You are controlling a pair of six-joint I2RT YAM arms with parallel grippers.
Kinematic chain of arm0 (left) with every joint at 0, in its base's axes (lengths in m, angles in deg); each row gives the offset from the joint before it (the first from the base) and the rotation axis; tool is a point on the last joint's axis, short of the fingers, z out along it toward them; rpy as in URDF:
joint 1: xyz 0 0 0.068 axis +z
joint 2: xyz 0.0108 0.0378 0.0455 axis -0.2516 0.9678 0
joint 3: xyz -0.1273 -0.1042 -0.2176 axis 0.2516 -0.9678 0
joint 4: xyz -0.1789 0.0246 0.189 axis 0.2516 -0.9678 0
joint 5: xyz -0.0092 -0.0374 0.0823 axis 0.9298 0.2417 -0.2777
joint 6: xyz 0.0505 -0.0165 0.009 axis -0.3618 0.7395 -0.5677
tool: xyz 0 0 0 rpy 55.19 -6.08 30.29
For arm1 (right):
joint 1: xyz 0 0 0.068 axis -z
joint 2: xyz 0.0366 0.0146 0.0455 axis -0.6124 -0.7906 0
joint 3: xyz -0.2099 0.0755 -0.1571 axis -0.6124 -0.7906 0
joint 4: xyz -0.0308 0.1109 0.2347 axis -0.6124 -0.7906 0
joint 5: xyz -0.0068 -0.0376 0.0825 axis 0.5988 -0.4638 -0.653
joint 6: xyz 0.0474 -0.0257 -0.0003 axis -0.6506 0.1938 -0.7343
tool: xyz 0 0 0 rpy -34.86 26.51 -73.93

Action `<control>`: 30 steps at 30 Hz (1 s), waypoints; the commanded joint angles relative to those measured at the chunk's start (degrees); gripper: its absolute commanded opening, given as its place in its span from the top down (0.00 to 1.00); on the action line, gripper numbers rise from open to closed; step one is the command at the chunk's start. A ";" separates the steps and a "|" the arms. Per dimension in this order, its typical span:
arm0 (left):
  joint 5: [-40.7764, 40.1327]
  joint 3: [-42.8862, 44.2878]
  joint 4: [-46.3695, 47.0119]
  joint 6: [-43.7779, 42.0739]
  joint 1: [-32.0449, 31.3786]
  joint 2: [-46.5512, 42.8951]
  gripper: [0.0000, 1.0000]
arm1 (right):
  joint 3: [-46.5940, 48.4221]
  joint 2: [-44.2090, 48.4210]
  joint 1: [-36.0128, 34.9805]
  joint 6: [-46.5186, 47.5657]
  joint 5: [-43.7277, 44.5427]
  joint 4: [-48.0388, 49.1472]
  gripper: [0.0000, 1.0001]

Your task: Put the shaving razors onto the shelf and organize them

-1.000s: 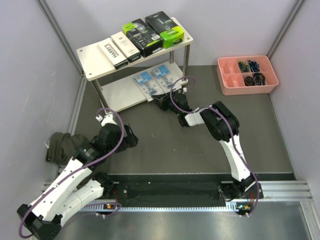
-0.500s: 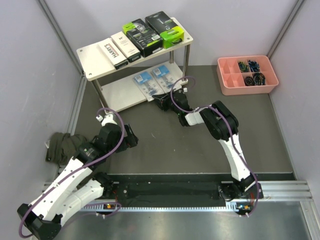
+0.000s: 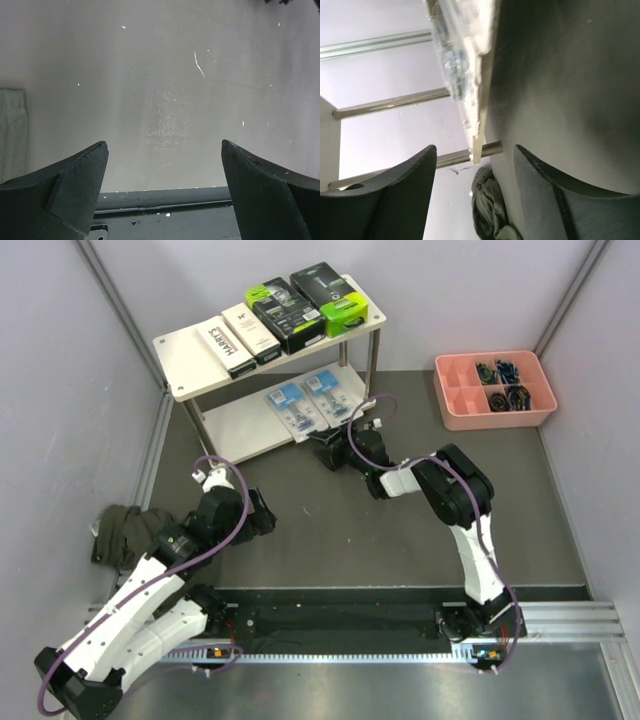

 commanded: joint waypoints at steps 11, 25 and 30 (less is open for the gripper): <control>-0.65 1.81 0.52 -0.56 0.08 -0.62 0.01 | -13.66 19.54 2.07 8.82 1.62 -2.93 0.25; -0.48 7.08 4.47 -4.69 0.08 6.67 0.01 | -9.11 40.55 2.77 35.97 12.60 -36.48 0.09; 0.40 9.36 7.19 -6.27 0.08 9.49 0.01 | -8.57 47.57 2.86 47.05 18.05 -45.65 0.03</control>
